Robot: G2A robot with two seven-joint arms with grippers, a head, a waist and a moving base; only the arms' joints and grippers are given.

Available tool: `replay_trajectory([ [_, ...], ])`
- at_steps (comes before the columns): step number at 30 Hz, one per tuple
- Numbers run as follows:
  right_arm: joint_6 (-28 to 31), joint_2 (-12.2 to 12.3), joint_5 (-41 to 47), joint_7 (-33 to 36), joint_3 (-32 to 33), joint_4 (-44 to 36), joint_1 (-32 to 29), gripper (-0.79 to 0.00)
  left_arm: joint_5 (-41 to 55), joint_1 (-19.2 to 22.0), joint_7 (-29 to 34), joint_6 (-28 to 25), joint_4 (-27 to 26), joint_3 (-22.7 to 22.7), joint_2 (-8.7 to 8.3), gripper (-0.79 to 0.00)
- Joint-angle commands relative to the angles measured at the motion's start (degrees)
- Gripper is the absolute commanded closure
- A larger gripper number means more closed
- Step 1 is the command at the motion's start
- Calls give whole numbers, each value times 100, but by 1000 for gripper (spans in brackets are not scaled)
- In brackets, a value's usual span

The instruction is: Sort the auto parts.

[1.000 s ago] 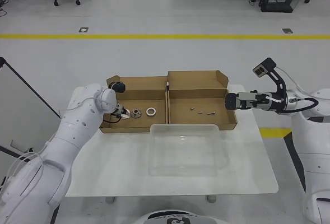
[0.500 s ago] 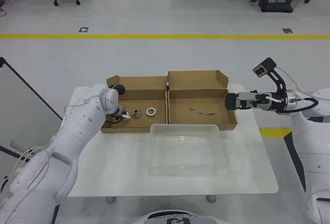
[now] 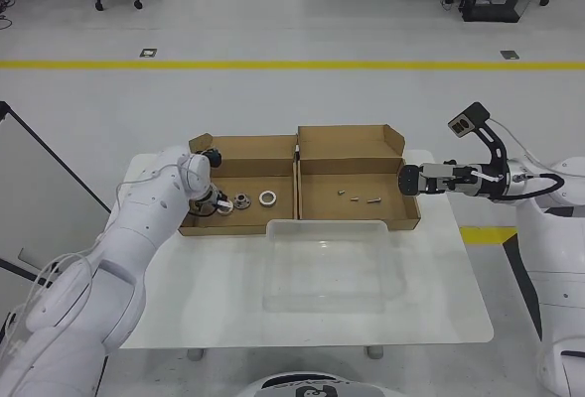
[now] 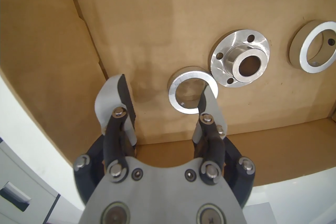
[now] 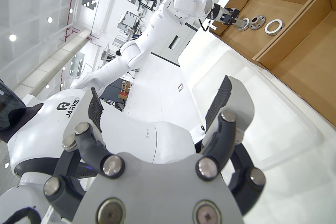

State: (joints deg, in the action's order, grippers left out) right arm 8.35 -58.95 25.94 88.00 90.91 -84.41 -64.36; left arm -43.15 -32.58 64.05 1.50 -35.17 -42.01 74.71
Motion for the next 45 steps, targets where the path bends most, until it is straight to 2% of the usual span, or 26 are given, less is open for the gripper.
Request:
replay_trajectory([
  [1, 0, 0, 0, 0, 0, 0, 0, -785, -11, 20, -19, 0, 7, -21, -1, -785],
  [8, 0, 0, 0, 0, 0, 0, 0, -785, -4, -20, -65, -47, -384, -244, -101, -785],
  [12, 0, 0, 0, 0, 0, 0, 0, -785, 42, -200, -96, -103, -1022, -543, -255, -785],
  [14, 0, 0, 0, 0, 0, 0, 0, -785, 90, -380, -104, -205, -1512, -774, -370, -785],
  [17, 0, 0, 0, 0, 0, 0, 0, -785, 108, -808, -29, -329, -2466, -1209, -581, -785],
  [23, 0, 0, 0, 0, 0, 0, 0, -785, 346, -2107, 278, -560, -4844, -2309, -981, -785],
  [26, 0, 0, 0, 0, 0, 0, 0, -785, 690, -2754, 362, -864, -5916, -2852, -1120, -785],
  [31, 0, 0, 0, 0, 0, 0, 0, -785, 1336, -3681, 398, -1492, -7254, -3586, -1277, -785],
  [36, 0, 0, 0, 0, 0, 0, 0, -785, 2224, -4370, 325, -2222, -8047, -4199, -1380, -785],
  [41, 0, 0, 0, 0, 0, 0, 0, -785, 2755, -4852, 284, -2645, -8526, -4736, -1464, -785],
  [45, 0, 0, 0, 0, 0, 0, 0, -785, 3033, -5110, 265, -2862, -8764, -4984, -1513, -785],
])
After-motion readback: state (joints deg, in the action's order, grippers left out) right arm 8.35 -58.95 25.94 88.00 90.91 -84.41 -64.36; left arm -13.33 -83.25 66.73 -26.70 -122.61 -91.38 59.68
